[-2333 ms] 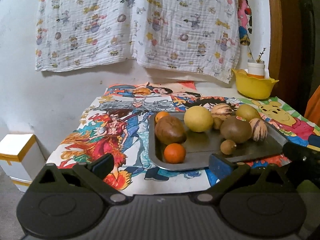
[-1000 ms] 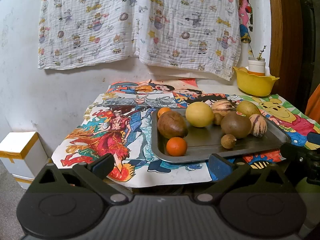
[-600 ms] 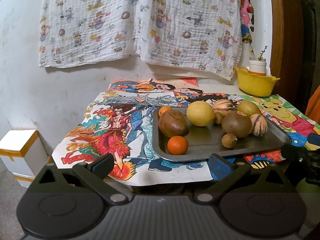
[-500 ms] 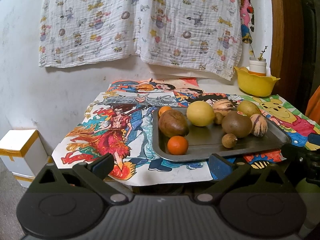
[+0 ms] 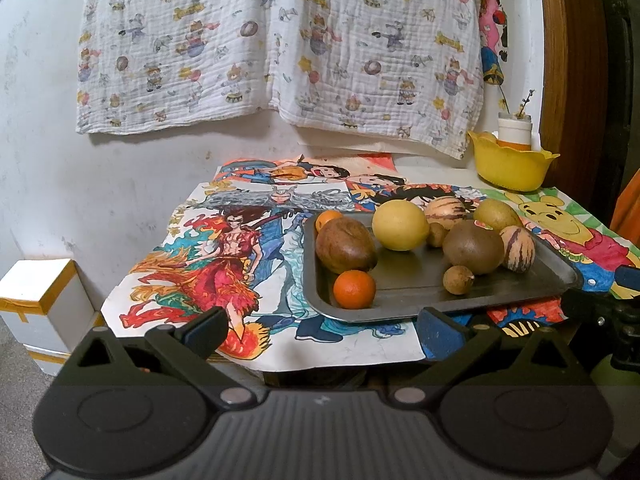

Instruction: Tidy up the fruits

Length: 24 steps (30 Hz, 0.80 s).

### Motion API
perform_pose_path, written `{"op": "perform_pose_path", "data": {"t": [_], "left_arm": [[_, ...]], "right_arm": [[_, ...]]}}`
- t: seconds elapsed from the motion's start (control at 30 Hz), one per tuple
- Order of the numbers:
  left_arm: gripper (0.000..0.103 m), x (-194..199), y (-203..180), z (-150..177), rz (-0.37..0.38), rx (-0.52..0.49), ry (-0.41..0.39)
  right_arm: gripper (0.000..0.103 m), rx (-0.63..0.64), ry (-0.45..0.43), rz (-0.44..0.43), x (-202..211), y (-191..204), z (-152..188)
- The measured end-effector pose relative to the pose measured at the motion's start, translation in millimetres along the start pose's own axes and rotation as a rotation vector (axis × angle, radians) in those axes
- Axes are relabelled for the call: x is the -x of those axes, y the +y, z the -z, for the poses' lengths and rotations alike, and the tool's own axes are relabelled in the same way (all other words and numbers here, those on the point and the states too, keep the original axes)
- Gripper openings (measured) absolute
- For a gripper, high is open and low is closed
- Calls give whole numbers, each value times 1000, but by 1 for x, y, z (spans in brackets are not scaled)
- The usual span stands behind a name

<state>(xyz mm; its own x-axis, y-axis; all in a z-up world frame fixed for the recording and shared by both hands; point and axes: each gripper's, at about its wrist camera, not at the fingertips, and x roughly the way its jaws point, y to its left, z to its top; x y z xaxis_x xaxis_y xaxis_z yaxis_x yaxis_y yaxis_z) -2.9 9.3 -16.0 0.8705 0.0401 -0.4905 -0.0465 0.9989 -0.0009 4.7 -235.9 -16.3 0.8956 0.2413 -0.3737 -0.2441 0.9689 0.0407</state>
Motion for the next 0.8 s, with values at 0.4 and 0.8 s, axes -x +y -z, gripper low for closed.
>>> {"op": "perform_pose_path", "data": {"t": [0.4,0.8], "left_arm": [[103,-3,-2,0,-8,-5,8],[103,-7,2,0,-42,4,42]], "right_arm": [[103,3,0,-4,0,1,1],[103,5,1,-3,-1,1,1]]}}
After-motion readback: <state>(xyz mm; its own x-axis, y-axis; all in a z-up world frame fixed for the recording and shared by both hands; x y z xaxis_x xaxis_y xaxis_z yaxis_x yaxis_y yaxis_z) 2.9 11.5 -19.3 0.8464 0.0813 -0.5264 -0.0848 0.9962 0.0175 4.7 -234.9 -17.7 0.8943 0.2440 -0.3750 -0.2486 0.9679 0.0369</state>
